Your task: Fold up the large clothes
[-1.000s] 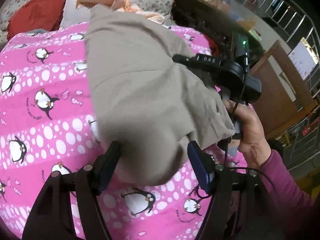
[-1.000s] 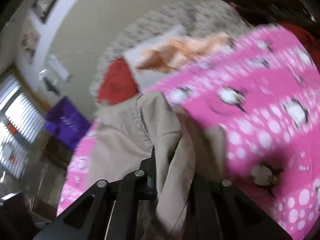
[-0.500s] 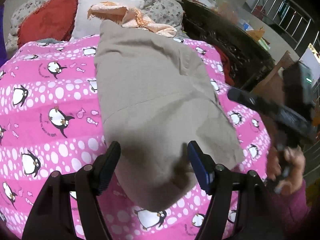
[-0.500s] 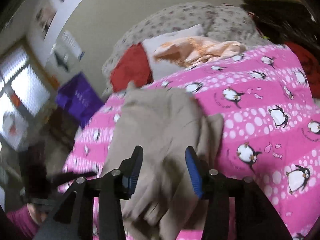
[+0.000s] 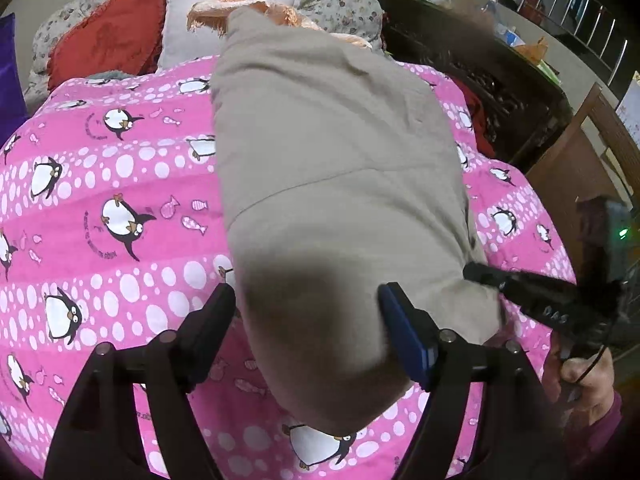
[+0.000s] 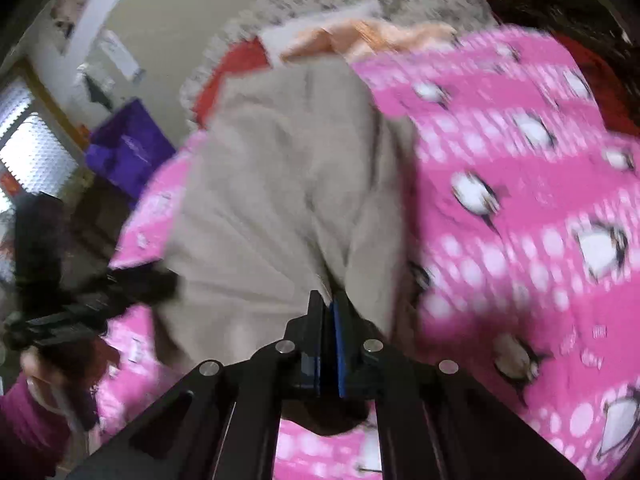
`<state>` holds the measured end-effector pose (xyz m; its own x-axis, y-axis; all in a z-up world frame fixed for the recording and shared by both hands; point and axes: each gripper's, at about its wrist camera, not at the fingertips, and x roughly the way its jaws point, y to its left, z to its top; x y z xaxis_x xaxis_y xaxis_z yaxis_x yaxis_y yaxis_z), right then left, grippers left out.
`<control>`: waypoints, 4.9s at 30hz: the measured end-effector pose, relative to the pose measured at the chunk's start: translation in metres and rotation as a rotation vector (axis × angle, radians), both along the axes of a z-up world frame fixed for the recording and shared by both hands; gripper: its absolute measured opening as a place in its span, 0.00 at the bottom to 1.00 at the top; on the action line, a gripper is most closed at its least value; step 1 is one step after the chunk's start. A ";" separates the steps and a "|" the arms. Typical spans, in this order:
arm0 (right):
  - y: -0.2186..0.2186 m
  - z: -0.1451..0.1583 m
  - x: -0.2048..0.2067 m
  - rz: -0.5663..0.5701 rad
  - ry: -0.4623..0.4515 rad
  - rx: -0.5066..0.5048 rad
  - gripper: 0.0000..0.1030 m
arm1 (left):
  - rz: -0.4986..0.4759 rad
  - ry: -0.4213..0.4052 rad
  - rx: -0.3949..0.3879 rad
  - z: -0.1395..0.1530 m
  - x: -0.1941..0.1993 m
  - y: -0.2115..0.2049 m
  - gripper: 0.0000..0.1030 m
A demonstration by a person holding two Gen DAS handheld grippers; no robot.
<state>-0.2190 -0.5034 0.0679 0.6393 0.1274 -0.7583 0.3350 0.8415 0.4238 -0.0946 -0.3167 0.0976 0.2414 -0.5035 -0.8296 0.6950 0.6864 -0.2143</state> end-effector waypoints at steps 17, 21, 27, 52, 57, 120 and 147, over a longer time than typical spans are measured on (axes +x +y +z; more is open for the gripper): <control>-0.045 0.053 0.100 -0.111 -0.063 -0.068 0.65 | 0.070 -0.027 -0.015 0.003 0.012 -0.016 0.75; -0.049 0.038 0.142 -0.070 -0.024 -0.139 0.04 | 0.065 -0.037 -0.010 -0.002 0.011 -0.020 0.80; -0.070 -0.005 0.133 -0.191 0.033 -0.195 0.04 | 0.073 0.038 -0.003 -0.019 0.015 -0.028 0.82; -0.002 0.012 0.020 -0.023 0.046 -0.290 0.45 | 0.059 0.111 -0.069 -0.018 0.020 -0.016 0.84; -0.037 0.027 0.010 -0.096 -0.108 -0.142 0.80 | 0.062 0.209 -0.213 -0.012 0.045 0.003 0.85; 0.152 0.016 -0.015 0.225 0.012 0.332 0.50 | 0.096 0.055 0.024 0.009 -0.080 0.188 0.77; 0.122 0.047 -0.035 0.099 -0.031 -0.006 0.39 | 0.112 -0.037 0.044 0.024 -0.084 0.154 0.77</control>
<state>-0.2536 -0.3819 0.1146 0.6469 0.1867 -0.7393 0.2370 0.8723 0.4277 -0.1783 -0.1626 0.1213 0.3248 -0.4348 -0.8400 0.6206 0.7681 -0.1576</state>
